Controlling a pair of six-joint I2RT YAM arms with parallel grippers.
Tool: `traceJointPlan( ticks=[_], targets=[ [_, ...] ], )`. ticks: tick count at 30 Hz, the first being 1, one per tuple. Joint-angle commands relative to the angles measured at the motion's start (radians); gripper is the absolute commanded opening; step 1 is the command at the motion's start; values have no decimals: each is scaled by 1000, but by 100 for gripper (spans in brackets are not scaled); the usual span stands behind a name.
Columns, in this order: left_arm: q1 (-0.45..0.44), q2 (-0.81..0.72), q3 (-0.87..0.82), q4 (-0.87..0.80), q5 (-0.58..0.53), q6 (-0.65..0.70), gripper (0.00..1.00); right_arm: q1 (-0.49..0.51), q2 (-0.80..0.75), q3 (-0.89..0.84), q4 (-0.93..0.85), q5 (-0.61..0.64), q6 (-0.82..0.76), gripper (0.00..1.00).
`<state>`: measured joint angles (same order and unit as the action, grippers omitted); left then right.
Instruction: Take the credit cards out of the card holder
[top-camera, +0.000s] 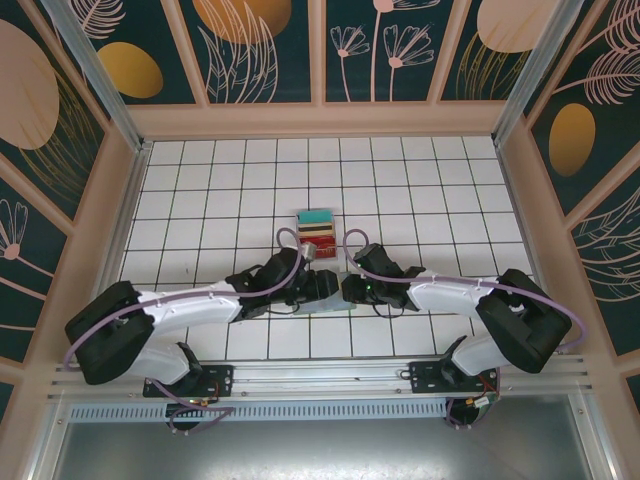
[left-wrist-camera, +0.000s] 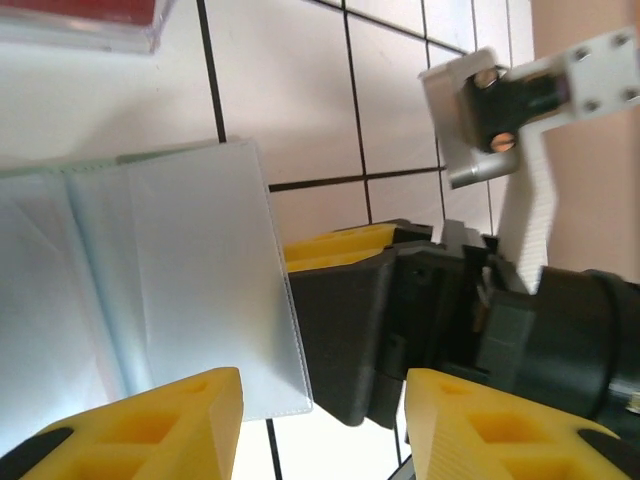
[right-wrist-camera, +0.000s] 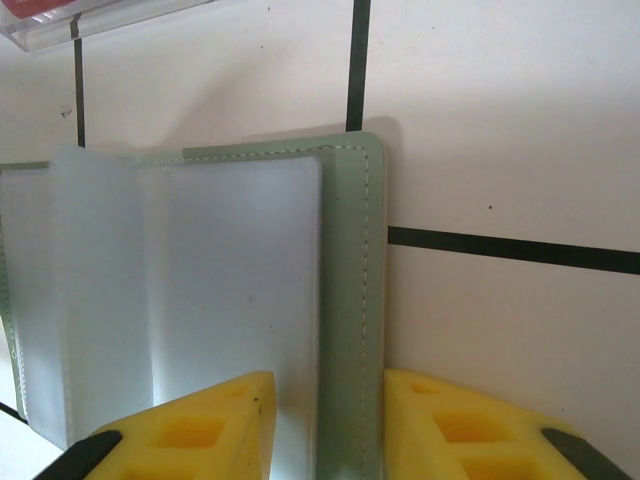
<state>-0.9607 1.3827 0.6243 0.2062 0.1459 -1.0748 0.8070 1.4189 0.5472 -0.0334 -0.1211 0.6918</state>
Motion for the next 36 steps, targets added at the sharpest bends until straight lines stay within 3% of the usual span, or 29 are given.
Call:
traceJointPlan(
  ticks=[1,5,20,29,36],
  targets=[
    [0,-45,-18,-138,-105,0,47,14,8,-3,-2,1,20,34],
    [8,-34,-32,-230,-165,-16,47,14,12,0,-3,0,15,31],
    [10,67,-35,-233,-160,-48,46,14,-1,-16,4,-5,19,31],
    [10,19,-29,-288,-225,-49,46,14,6,-16,4,-9,15,31],
    [10,68,-18,-258,-173,-31,46,14,15,-11,9,-12,15,31]
  ],
)
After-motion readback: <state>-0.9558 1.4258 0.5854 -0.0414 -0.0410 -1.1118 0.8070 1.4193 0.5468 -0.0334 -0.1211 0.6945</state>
